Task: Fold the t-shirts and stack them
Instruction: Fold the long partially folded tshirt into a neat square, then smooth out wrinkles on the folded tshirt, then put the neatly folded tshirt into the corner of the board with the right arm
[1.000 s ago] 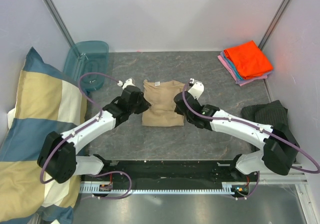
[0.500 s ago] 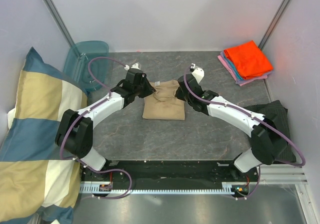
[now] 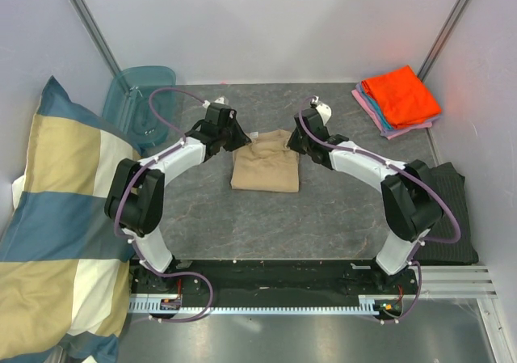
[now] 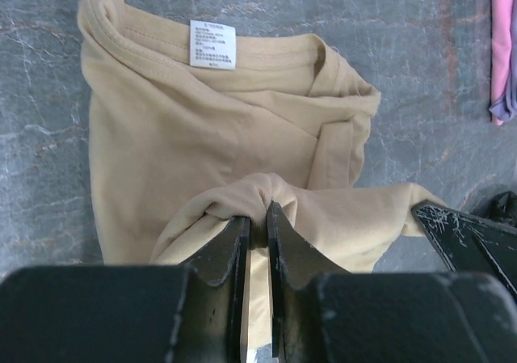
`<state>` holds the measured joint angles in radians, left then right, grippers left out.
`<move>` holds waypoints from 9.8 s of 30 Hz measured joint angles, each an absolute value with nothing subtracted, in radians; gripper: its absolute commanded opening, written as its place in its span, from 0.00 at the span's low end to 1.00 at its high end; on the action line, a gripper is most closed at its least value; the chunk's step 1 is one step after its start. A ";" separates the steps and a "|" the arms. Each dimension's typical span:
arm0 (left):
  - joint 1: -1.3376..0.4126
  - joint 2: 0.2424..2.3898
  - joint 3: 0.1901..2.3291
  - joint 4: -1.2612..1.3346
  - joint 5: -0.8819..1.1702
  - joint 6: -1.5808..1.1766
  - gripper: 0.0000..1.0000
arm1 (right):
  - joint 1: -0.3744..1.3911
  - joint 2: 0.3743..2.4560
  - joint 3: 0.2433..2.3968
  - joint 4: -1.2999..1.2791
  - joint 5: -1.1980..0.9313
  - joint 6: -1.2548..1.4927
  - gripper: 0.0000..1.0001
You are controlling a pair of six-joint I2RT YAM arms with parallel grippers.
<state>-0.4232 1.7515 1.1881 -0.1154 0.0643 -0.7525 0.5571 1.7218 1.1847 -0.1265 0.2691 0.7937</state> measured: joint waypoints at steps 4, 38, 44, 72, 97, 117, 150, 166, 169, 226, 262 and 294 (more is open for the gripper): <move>-0.398 1.796 1.210 -0.109 0.083 -0.752 0.02 | 0.513 1.792 1.210 -0.096 0.223 0.787 0.00; -0.260 1.577 0.917 -0.022 0.154 -0.731 1.00 | 0.303 1.684 1.109 -0.060 -0.118 0.571 0.70; -0.311 1.564 0.807 -0.014 0.168 -0.739 1.00 | 0.346 1.616 0.982 -0.094 -0.139 0.571 0.70; -0.695 1.149 0.588 -0.035 0.080 -0.897 0.99 | 0.389 2.021 1.504 -0.103 -0.102 0.445 0.72; -0.756 1.670 0.714 0.333 -0.023 -0.946 0.99 | 0.312 2.290 1.651 -0.027 -0.316 0.431 0.72; -0.482 1.643 0.691 0.320 -0.050 -0.940 0.99 | 0.377 1.909 0.991 0.234 -0.431 0.586 0.71; -0.445 1.603 0.676 0.263 -0.019 -0.863 0.97 | 0.638 1.438 0.771 -0.274 0.171 0.722 0.76; -0.564 1.508 0.546 0.329 -0.025 -0.927 0.96 | 0.637 1.424 0.915 -0.180 -0.095 0.631 0.75; -0.576 1.475 0.524 0.311 -0.024 -0.938 0.96 | 0.638 1.443 0.905 -0.115 -0.152 0.634 0.75; -0.585 1.460 0.544 0.226 -0.025 -0.950 0.96 | 0.318 1.505 0.686 0.000 -0.086 0.587 0.87; -0.585 1.491 0.685 -0.051 -0.133 -0.839 0.94 | 0.300 1.664 0.595 0.494 -0.414 0.650 0.88; -0.679 1.712 0.927 -0.208 -0.364 -0.701 0.85 | 0.297 1.694 0.550 0.629 -0.440 0.681 0.88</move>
